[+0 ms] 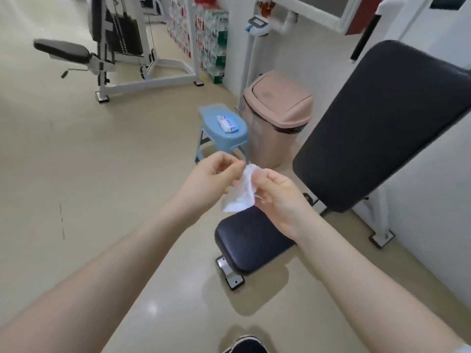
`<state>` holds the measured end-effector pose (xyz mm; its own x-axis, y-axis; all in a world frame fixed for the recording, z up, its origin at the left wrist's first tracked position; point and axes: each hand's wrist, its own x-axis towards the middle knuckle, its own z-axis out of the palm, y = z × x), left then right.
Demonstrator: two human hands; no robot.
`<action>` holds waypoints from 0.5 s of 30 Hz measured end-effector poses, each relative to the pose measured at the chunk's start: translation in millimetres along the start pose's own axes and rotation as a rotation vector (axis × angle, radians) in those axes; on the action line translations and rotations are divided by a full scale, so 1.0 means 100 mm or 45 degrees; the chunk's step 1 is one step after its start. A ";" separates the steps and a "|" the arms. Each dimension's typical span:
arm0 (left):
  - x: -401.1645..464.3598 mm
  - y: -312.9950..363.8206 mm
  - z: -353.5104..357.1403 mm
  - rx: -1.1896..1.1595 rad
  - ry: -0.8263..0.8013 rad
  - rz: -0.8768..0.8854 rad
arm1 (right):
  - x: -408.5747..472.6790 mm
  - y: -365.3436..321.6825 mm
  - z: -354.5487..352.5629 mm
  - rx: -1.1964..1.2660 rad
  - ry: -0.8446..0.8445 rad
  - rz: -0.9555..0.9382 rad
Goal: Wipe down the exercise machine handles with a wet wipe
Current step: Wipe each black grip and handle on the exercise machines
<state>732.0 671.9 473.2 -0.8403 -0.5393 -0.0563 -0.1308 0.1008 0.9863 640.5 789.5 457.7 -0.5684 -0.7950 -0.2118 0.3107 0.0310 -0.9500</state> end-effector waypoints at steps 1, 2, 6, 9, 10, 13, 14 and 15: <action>-0.02 -0.04 -0.17 0.011 -0.042 -0.011 | 0.09 0.03 0.22 -0.032 0.019 -0.015; -0.02 -0.08 -0.35 0.007 -0.066 -0.024 | 0.18 0.04 0.43 -0.080 0.035 -0.029; 0.18 -0.25 -1.14 -0.089 -0.070 -0.064 | 0.64 0.05 1.01 -0.250 -0.003 -0.041; 0.43 -0.42 -1.78 -0.121 -0.088 -0.076 | 1.14 0.04 1.33 -0.146 -0.042 -0.039; 0.54 -0.47 -2.01 -0.128 -0.097 -0.096 | 1.34 0.04 1.44 -0.123 -0.017 -0.046; 1.00 -0.64 -2.72 -0.181 -0.065 -0.121 | 2.07 0.05 1.80 -0.010 0.055 -0.044; 1.20 -0.69 -2.97 -0.187 -0.020 -0.122 | 2.36 0.05 1.93 0.060 0.060 -0.033; 1.41 -0.74 -3.21 -0.176 0.034 -0.116 | 2.65 0.04 2.05 0.113 0.054 -0.022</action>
<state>791.7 320.2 442.0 -0.8139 -0.5629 -0.1441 -0.1307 -0.0643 0.9893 647.4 454.3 444.9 -0.6054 -0.7686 -0.2070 0.3658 -0.0377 -0.9299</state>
